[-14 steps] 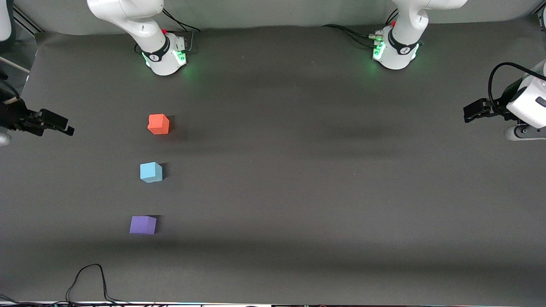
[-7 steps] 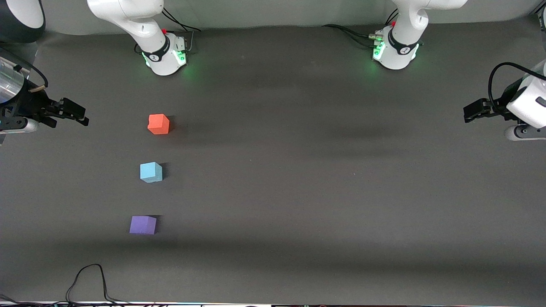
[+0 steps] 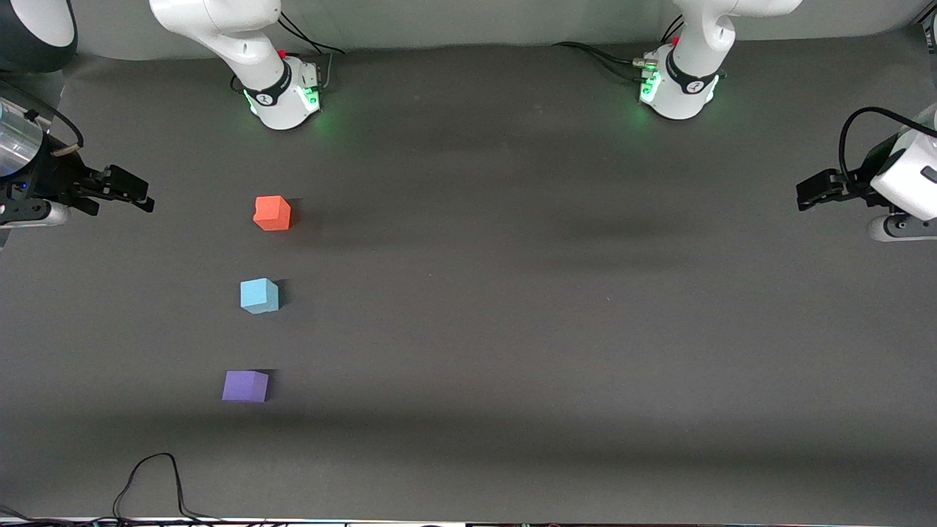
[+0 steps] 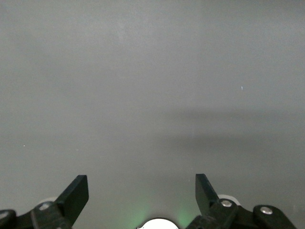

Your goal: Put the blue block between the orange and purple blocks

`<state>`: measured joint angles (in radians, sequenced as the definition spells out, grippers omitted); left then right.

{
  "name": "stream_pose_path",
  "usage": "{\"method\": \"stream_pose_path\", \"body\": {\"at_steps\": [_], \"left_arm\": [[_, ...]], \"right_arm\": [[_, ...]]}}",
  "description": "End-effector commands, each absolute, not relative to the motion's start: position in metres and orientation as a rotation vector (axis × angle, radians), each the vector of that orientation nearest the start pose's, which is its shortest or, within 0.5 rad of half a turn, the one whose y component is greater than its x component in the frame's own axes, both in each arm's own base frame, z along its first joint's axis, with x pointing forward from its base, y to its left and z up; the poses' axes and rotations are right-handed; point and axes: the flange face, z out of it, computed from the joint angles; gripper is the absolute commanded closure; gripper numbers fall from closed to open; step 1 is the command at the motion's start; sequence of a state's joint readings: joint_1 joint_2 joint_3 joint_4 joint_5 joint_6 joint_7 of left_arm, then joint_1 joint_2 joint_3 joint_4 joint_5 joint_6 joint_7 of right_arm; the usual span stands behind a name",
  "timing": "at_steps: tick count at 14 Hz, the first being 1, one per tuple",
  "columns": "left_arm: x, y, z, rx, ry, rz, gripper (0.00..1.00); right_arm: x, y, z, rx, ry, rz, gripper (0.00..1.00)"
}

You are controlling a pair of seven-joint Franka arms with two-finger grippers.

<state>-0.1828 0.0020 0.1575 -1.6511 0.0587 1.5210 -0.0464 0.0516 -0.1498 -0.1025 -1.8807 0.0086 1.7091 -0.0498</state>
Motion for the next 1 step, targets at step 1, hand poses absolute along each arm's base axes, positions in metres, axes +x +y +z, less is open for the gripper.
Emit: {"method": "stream_pose_path", "body": {"at_steps": [1], "left_arm": [[0.5476,-0.0054,0.5873,-3.068,-0.010,0.207,0.00]], "right_arm": [[0.5169,-0.0298,0.5738,-3.133,0.031,0.044,0.00]]}}
